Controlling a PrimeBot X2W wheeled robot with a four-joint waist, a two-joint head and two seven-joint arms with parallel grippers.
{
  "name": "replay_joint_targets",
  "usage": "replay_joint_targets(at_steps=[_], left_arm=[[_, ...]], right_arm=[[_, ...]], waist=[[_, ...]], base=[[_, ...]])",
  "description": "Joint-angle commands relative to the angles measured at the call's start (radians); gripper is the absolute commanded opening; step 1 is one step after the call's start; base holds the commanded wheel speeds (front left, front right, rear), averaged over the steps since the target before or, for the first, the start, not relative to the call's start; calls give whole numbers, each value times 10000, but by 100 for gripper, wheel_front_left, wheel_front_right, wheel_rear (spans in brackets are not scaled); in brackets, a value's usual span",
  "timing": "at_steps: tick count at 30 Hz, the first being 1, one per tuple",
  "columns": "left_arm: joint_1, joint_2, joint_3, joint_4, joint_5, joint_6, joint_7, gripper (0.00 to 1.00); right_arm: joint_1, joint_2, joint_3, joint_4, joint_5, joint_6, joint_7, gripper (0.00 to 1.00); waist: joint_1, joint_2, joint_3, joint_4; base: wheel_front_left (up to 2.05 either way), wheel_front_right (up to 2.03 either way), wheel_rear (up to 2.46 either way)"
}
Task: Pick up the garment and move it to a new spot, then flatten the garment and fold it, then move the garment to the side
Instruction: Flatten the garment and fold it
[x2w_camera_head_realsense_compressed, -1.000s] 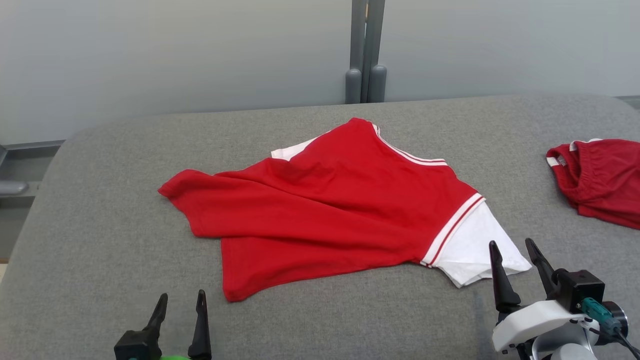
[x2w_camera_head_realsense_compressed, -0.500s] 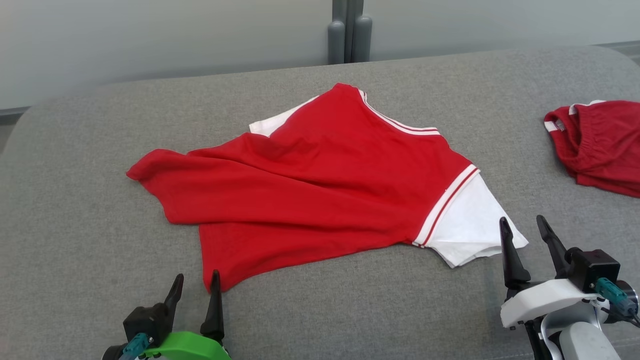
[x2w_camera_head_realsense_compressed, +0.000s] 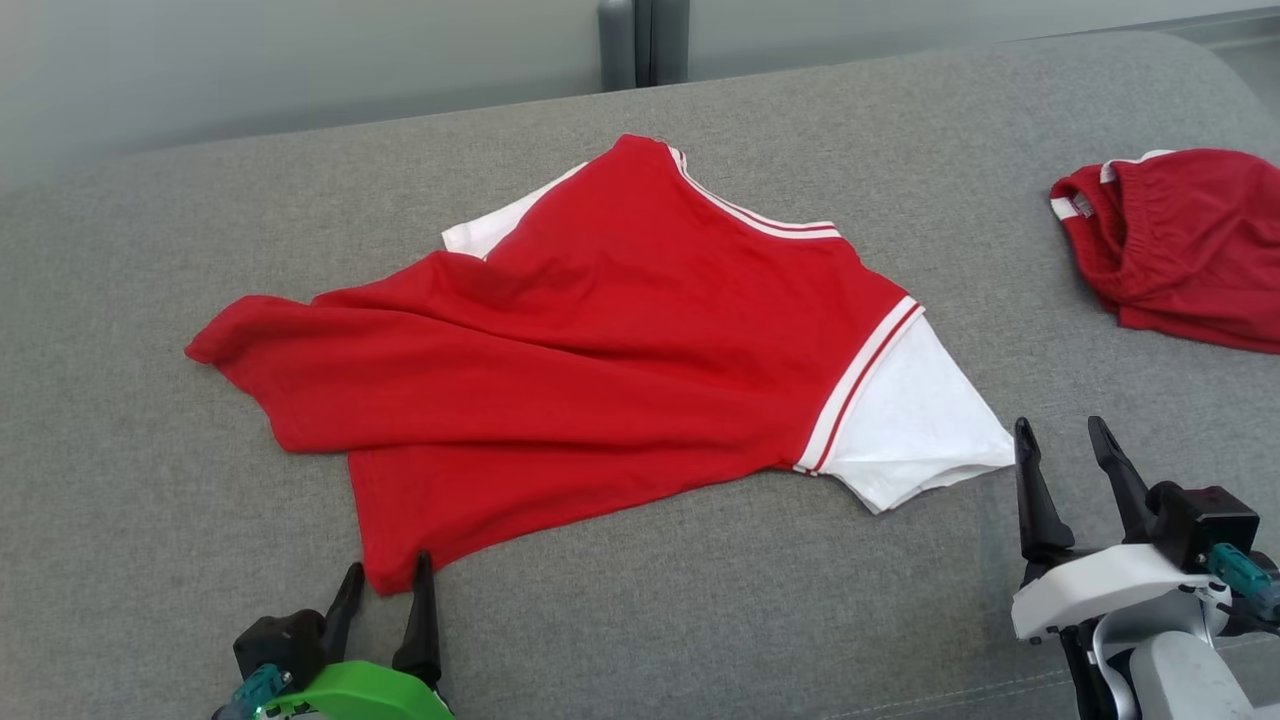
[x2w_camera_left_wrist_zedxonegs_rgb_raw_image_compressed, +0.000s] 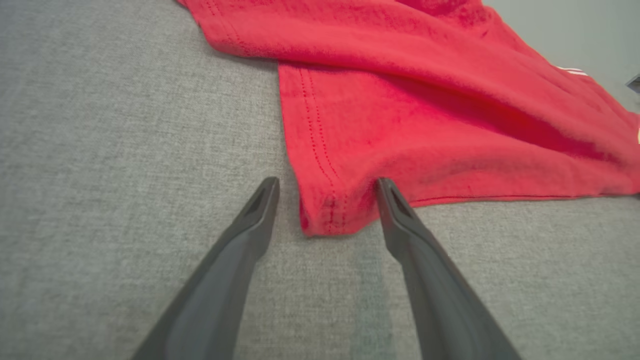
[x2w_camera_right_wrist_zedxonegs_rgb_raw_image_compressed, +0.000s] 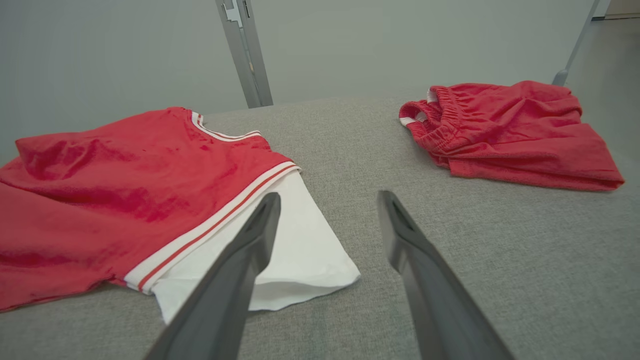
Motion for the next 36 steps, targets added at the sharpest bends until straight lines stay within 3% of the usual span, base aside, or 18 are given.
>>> replay_joint_targets(at_steps=[1,6,7,9,10,23,36], left_arm=[[-160,32,35,28,-84,-62,0,100],[-242,32,-32,83,-193,-189,0,100],[-259,32,-37,85,-195,-204,0,76],[-265,32,-88,136,-221,-219,2,9],[-278,32,-105,136,-202,-232,2,0],[-268,52,523,481,649,-64,11,0],[-290,52,422,484,747,-154,16,0]], right_arm=[[-90,-23,-38,-22,83,-8,-29,100],[-136,-42,-29,-38,123,-8,-27,100],[-150,-45,-34,-39,138,-8,-29,100],[-178,-40,-42,-36,172,-8,-29,100],[-198,-40,-55,-8,194,-8,-29,100],[-770,33,-525,1429,179,-8,-27,100],[-914,42,171,2846,-51,-8,-26,100]], waist=[[0,0,36,-22],[0,0,100,-55],[0,0,116,-58],[0,0,148,-66],[0,0,170,-68],[0,0,462,405],[0,0,653,953]], base=[[0,0,0],[0,0,0],[0,0,0],[0,0,0],[0,0,0],[0,0,0],[0,0,0]])
